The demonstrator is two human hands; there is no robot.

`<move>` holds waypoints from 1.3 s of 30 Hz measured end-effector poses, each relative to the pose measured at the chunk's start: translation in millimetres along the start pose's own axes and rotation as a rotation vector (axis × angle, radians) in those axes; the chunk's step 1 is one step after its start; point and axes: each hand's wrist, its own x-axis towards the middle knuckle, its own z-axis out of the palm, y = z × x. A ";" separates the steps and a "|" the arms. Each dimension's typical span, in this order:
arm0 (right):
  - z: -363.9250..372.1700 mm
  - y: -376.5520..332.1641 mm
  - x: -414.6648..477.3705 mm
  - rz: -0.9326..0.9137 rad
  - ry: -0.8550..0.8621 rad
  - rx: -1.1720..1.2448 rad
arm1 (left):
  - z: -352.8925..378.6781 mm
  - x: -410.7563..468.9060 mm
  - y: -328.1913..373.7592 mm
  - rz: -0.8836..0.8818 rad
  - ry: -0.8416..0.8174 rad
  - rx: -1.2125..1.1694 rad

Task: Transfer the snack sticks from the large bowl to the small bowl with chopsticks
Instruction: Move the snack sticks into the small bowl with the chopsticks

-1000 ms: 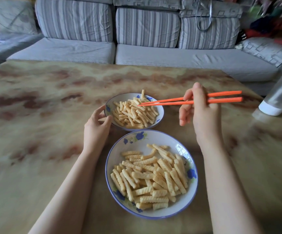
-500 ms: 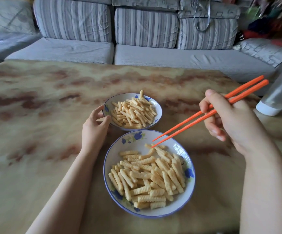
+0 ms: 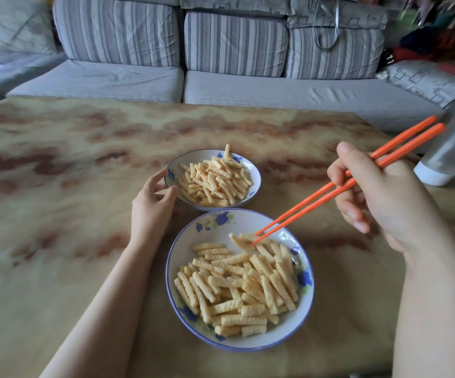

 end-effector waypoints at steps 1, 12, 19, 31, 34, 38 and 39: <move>1.2 0.2 0.8 -0.007 0.020 0.008 | 0.0 -0.1 0.0 0.000 0.000 0.004; 42.4 9.6 18.7 -0.076 0.289 0.353 | -0.2 -2.3 2.3 -0.010 -0.007 -0.018; 80.5 31.0 30.5 -0.072 0.260 0.363 | 0.0 -1.2 1.6 -0.018 -0.004 -0.004; 51.0 21.2 27.5 -0.100 0.217 0.316 | 0.7 -0.6 0.9 -0.027 -0.001 -0.025; 31.1 16.4 22.3 -0.085 0.137 0.262 | 0.3 -0.8 1.1 -0.026 -0.001 -0.019; 12.2 10.6 12.9 -0.034 0.042 0.139 | -0.1 -1.3 2.0 -0.018 -0.002 -0.013; 9.6 9.7 11.4 -0.024 0.022 0.113 | 0.0 -1.4 2.3 -0.018 -0.004 -0.014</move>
